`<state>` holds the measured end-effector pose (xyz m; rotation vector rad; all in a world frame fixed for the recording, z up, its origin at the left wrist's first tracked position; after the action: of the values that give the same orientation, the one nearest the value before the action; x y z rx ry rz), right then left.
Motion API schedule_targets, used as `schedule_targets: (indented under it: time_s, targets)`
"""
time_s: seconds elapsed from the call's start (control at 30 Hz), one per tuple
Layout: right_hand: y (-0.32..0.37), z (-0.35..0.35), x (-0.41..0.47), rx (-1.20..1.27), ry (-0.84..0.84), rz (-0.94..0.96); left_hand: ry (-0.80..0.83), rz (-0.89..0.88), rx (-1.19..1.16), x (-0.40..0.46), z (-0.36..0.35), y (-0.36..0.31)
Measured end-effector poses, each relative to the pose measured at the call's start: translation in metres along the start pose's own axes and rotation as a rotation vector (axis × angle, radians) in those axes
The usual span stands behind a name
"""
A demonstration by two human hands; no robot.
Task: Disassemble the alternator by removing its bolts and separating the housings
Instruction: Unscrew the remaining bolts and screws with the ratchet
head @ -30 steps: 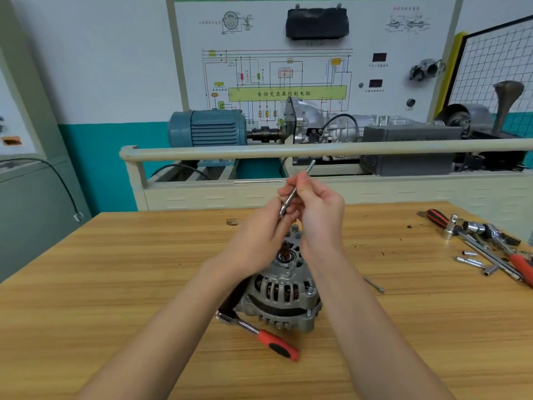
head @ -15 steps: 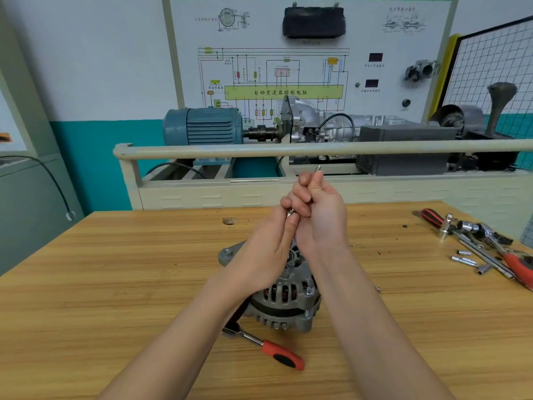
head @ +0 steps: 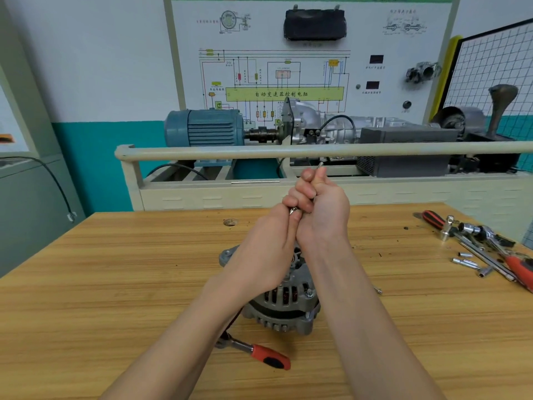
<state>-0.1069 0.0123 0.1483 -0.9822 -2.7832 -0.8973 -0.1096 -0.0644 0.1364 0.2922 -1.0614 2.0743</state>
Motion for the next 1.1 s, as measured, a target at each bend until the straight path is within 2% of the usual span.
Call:
schedule_targets:
  time_s: [0.1, 0.23, 0.3, 0.4, 0.47, 0.6, 0.77, 0.87, 0.97, 1.1]
  targets:
    - [0.0, -0.001, 0.0, -0.034, -0.017, -0.001, -0.049, 0.021, 0.083, -0.003, 0.003, 0.0]
    - [0.0, -0.002, -0.002, 0.024, -0.035, -0.037, -0.026, 0.022, 0.019, -0.002, 0.003, 0.0]
    - [0.032, -0.008, -0.01, 0.004, -0.055, 0.099, -0.014, 0.029, 0.1, -0.016, 0.0, 0.007]
    - [0.104, -0.031, -0.028, -0.014, 0.054, 0.411, 0.0, 0.029, 0.074, -0.032, 0.008, 0.017]
    - [0.112, -0.03, -0.018, 0.078, 0.152, 0.388, -0.02, 0.015, 0.041, -0.027, 0.015, 0.021]
    - [0.071, 0.022, 0.014, 0.042, 0.011, 0.173, 0.013, 0.015, -0.035, -0.017, 0.005, 0.013]
    - [0.056, 0.033, 0.009, -0.046, 0.098, 0.106, 0.015, 0.006, -0.173, -0.02, -0.002, -0.007]
    - [0.057, 0.039, 0.005, -0.156, 0.128, 0.082, 0.05, -0.031, -0.236, -0.018, -0.01, -0.031]
    - [0.067, 0.062, 0.003, -0.301, 0.088, 0.063, 0.092, -0.019, -0.338, -0.018, -0.023, -0.046]
    - [0.092, 0.121, 0.007, -0.692, 0.0, 0.026, 0.082, 0.068, -0.479, -0.012, -0.043, -0.054]
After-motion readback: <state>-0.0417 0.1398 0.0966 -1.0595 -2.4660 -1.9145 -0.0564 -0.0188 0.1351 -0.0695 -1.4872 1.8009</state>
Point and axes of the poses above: each hand's wrist, its own x-axis towards the middle knuckle, its own z-axis out of the back of the hand, y = z × x, the point moved 8 cm from there along x, towards the middle knuckle, and after that the axes turned 5 degrees about z, right-handed, at the moved point
